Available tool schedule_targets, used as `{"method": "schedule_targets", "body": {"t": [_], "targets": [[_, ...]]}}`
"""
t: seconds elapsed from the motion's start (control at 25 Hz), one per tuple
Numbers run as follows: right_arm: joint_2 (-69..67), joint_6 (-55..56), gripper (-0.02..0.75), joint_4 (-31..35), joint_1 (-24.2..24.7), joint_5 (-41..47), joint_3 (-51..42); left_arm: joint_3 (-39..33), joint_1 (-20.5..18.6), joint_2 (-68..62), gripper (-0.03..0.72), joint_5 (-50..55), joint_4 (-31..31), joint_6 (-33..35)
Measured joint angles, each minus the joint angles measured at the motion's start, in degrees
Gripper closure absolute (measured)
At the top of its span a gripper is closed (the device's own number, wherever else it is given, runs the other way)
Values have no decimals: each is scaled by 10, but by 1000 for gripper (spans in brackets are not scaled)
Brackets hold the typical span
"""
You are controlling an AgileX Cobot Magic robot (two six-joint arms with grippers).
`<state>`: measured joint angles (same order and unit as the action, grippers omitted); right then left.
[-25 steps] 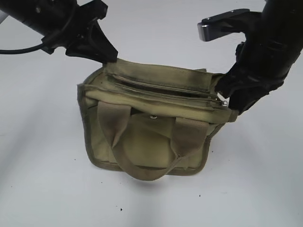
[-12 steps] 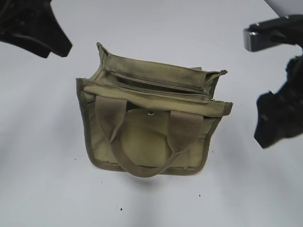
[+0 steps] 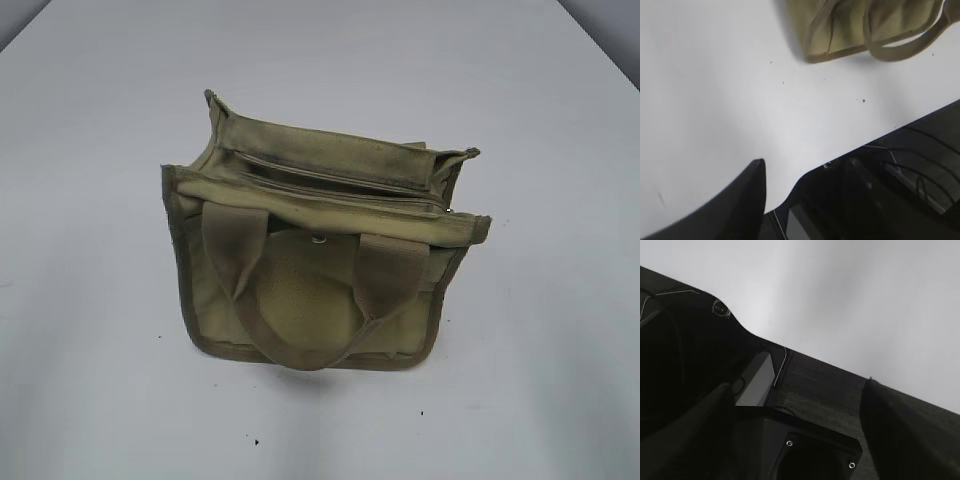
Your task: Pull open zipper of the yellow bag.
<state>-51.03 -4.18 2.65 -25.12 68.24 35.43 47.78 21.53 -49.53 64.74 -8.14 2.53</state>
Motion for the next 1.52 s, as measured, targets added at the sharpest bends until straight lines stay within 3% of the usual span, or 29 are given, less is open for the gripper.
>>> {"method": "schedule_targets", "body": {"t": [0.32,0.52,1.0,1.52], "targets": [[200,1,152,0,0,-53,-74,-157,0,286,300,-39,48,-1],[251,1,153,0,0,-54,-74,-177,0,395,305,-38,49,-1],[258,1,153,3,0,-55,-74,-178,0,423,306,-39,52,-1],[258,1,153,64,0,-57,-74,-179,0,423,306,-39,52,-1]]}}
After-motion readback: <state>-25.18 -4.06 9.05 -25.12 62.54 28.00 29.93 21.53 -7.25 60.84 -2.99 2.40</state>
